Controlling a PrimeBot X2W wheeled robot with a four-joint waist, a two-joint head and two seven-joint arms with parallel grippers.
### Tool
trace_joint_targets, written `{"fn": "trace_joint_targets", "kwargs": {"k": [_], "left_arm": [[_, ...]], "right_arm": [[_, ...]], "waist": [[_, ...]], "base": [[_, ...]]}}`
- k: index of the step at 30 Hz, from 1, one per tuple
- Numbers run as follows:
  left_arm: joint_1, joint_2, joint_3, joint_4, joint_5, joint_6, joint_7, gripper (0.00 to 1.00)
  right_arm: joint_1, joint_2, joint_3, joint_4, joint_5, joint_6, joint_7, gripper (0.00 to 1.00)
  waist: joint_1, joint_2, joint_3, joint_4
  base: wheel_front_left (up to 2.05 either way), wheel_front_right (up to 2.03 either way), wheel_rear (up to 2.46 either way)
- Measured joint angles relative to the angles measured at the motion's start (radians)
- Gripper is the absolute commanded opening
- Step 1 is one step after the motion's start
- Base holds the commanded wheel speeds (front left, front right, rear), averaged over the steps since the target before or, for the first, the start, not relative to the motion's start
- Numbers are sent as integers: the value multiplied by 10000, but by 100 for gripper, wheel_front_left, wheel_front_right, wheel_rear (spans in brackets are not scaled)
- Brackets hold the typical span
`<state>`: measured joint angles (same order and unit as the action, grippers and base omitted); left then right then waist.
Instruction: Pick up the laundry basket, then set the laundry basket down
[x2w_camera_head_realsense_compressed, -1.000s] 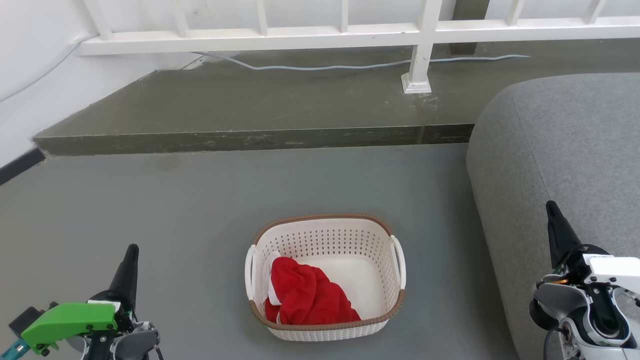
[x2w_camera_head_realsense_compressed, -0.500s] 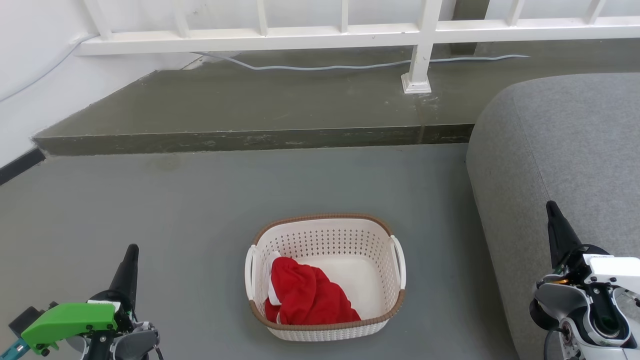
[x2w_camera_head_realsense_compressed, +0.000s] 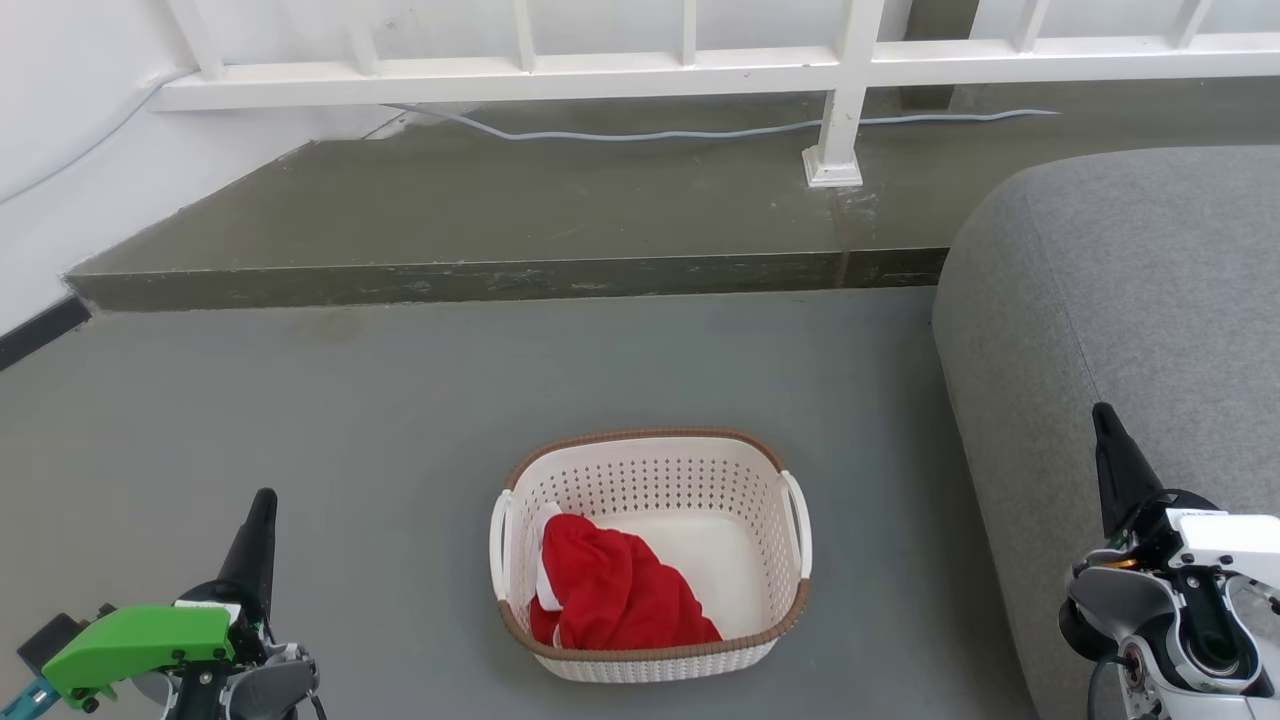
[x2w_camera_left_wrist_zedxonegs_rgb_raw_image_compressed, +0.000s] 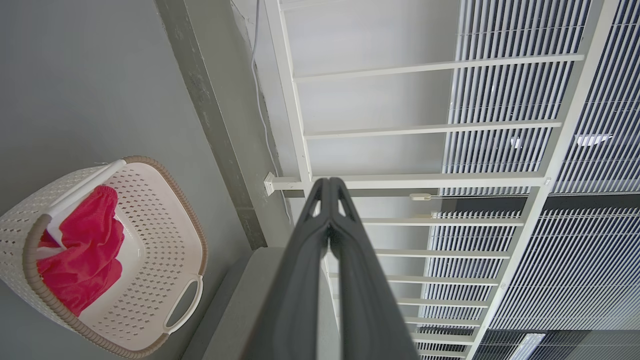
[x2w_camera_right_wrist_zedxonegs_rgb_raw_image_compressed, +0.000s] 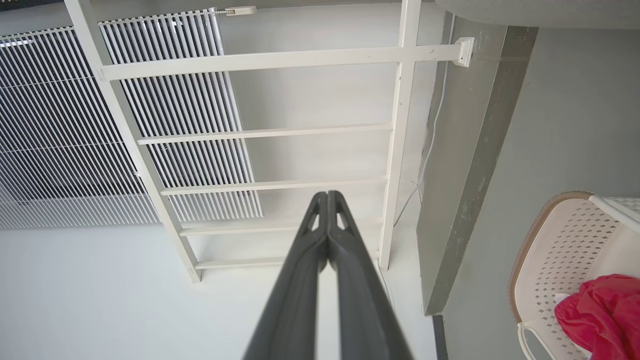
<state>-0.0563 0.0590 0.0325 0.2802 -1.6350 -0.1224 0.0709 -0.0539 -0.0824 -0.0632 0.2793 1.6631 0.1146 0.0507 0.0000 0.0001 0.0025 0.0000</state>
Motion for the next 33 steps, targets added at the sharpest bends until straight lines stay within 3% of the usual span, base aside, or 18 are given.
{"fn": "trace_joint_targets", "kwargs": {"k": [33], "left_arm": [[-2,-2,19,0,0,-2,2,0]], "right_arm": [[-3,10,-23,21,-2,27,33,0]], "waist": [[0,0,0,0]], "base": [[0,0,0]]}}
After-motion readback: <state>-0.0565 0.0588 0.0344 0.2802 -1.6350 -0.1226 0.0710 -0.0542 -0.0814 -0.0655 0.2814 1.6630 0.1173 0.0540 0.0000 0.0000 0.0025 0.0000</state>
